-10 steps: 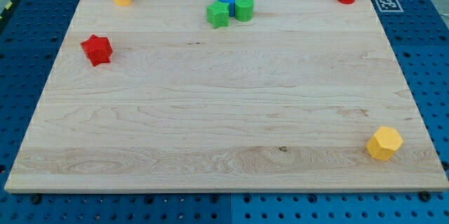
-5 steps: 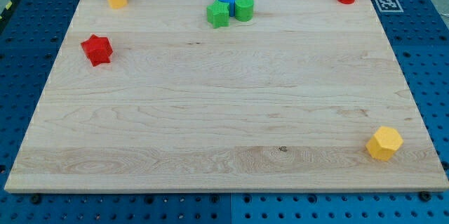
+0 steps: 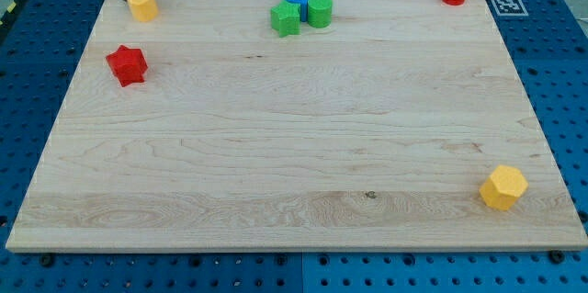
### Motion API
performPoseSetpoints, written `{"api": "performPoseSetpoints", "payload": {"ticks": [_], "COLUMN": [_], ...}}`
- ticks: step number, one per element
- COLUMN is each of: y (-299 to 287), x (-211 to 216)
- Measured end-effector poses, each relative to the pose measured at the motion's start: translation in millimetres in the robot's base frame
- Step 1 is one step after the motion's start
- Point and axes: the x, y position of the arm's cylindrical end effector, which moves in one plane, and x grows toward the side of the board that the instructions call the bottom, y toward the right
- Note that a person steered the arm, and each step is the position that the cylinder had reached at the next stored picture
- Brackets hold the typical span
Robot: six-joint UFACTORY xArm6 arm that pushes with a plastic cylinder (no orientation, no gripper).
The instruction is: Move the yellow heart towards the red star
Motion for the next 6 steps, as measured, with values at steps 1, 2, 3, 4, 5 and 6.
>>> {"api": "performPoseSetpoints", "payload": {"ticks": [1,2,3,4,5,6], "y": [0,1,4,16,30,36], "x": [0,5,16,24,34,53]}}
